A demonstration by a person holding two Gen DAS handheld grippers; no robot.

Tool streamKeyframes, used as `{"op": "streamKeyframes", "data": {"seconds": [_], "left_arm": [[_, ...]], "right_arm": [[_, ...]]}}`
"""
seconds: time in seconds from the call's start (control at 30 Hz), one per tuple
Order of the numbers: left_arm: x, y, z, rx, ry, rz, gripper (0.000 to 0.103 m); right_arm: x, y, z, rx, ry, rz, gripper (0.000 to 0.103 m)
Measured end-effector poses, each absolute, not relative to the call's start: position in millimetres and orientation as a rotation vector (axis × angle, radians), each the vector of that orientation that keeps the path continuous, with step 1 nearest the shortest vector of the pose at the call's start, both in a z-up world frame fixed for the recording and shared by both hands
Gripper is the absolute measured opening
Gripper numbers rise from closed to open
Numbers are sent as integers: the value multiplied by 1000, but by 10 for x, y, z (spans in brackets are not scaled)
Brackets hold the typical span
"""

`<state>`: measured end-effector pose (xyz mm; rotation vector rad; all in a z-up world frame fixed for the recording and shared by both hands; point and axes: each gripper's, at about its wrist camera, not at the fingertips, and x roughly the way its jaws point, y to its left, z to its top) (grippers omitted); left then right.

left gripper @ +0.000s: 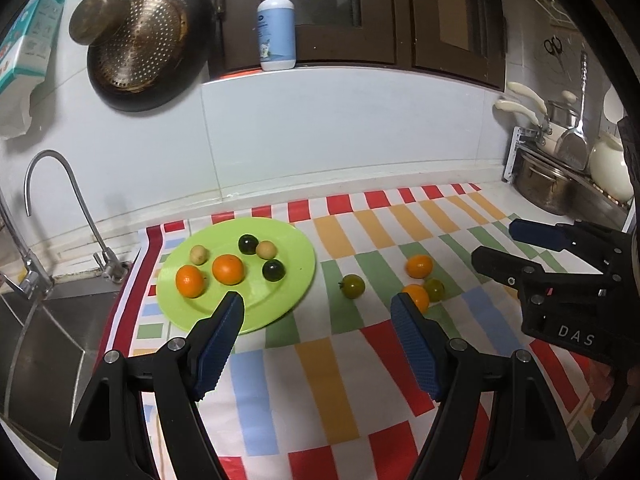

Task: Organize fruits
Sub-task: 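Lift both tools off the plate and move toward the remaining fruits on the cloth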

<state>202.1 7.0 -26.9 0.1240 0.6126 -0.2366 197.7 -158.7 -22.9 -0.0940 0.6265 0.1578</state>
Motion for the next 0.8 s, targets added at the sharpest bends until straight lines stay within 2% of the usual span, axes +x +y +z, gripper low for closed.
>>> {"op": "streamKeyframes", "data": {"seconds": [0.4, 0.8], "left_arm": [[2166, -203, -466, 157, 639, -293, 75], [2372, -527, -739, 234, 661, -454, 75]], "right_arm": [[2133, -1875, -432, -106, 677, 139, 59], [2277, -1889, -692, -238, 737, 264, 58]]}}
